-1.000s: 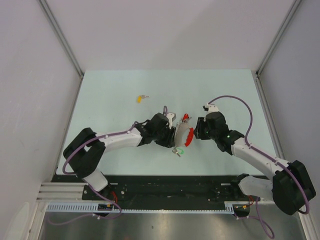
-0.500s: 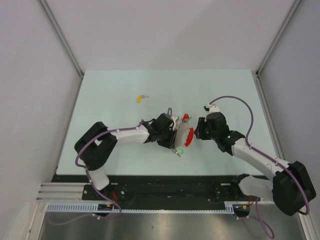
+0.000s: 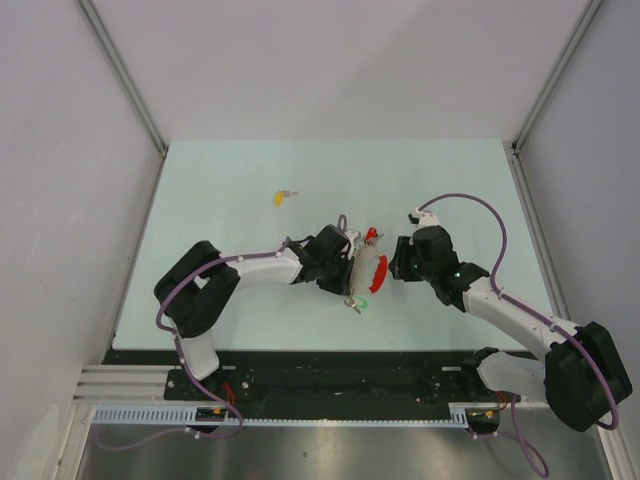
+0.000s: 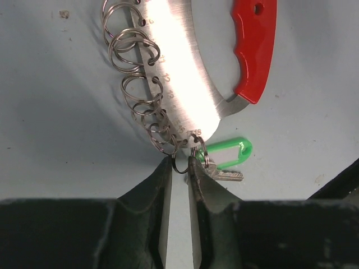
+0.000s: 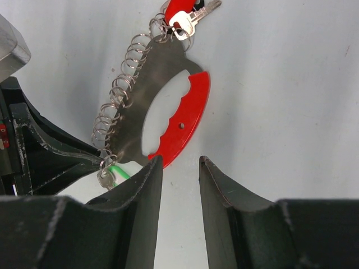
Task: Put the keys on the keyring
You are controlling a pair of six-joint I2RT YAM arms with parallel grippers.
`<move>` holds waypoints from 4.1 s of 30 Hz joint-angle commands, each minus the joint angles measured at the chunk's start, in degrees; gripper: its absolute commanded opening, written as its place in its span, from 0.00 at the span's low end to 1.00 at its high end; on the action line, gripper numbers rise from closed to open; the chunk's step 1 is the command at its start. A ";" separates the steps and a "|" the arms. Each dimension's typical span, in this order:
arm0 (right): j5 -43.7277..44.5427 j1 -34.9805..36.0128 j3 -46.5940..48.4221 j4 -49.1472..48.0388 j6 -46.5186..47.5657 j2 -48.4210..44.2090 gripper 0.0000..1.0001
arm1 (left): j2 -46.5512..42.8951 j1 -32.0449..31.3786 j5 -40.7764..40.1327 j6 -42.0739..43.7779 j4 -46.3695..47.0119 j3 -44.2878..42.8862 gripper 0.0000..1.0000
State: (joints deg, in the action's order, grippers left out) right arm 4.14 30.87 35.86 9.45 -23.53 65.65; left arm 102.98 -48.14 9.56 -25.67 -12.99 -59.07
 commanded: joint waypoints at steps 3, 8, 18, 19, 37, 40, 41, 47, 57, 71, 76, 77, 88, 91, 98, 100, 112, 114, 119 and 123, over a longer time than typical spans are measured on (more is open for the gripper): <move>0.25 -0.29 -0.44 -1.28 -0.47 -1.40 0.37 | 0.21 -0.11 0.20 -0.79 -0.37 -1.66 0.04; -1.24 -0.29 -0.44 -1.89 -0.11 -3.33 0.38 | -4.53 -0.11 -1.65 1.41 2.88 1.32 0.00; -7.84 -0.64 -0.44 -5.32 0.68 -6.50 0.50 | -21.04 -0.20 -4.99 16.85 24.54 12.20 0.00; -7.49 -0.64 -0.61 -5.93 0.85 -6.58 0.50 | -21.93 -0.20 -4.99 18.19 29.73 17.36 0.00; -10.21 -0.81 -6.50 -19.64 3.75 -18.54 0.63 | -23.45 2.00 0.12 23.12 63.09 19.62 0.00; -11.35 -0.73 -6.41 -22.28 6.91 -18.63 0.65 | -22.73 2.79 4.92 22.51 63.86 18.55 0.00; -11.17 -0.64 -6.41 -22.55 7.27 -18.89 0.65 | -22.82 2.79 5.72 21.38 65.19 18.99 0.00; -16.26 -0.81 -6.33 -22.37 8.93 -20.99 0.72 | -23.96 2.79 11.34 21.28 65.55 21.18 0.00; -24.62 -0.81 -5.89 -22.56 12.72 -26.18 0.70 | -30.73 2.79 17.94 21.45 61.60 23.03 0.00; -32.35 -0.90 -5.27 -23.95 16.94 -28.12 0.40 | -33.11 1.74 21.81 19.34 58.35 21.98 0.01; -34.99 -0.81 -4.92 -25.71 16.76 -26.27 0.40 | -33.28 1.47 21.90 19.17 57.56 21.80 0.01; -35.69 -0.73 -4.83 -26.15 16.85 -25.40 0.39 | -33.19 1.38 21.99 19.17 57.38 21.80 0.01; -38.68 -0.37 -4.22 -27.56 17.46 -22.06 0.34 | -33.11 0.94 23.13 19.34 56.06 20.84 0.01; -39.82 -0.29 -4.13 -27.56 17.64 -21.18 0.31 | -33.11 0.85 23.40 19.34 55.80 20.75 0.01; -40.88 -0.11 -3.69 -26.07 18.61 -20.65 0.20 | -33.98 0.85 23.13 19.52 55.45 20.75 0.01; -40.88 -0.02 -3.69 -26.06 18.78 -20.91 0.12 | -33.99 0.85 23.48 19.43 55.36 20.66 0.01; -35.27 -0.02 -2.81 -21.94 20.54 -23.63 0.00 | -35.56 1.12 17.17 21.98 50.09 19.26 0.46; -33.86 -0.02 -2.81 -20.97 20.72 -24.51 0.00 | -36.27 1.99 12.27 22.94 48.86 18.82 0.61; -29.37 -0.02 -2.81 -19.65 20.98 -25.22 0.00 | -34.69 4.89 0.39 23.04 40.34 13.74 0.82; -29.28 -0.02 -2.81 -19.65 20.89 -24.78 0.00 | -29.96 10.50 -9.46 19.54 31.91 7.93 0.87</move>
State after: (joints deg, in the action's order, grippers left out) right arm -27.27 30.65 30.37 -8.75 -3.55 41.43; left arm 69.84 -42.24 12.01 -4.05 27.57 -44.80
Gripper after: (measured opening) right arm 0.010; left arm 0.857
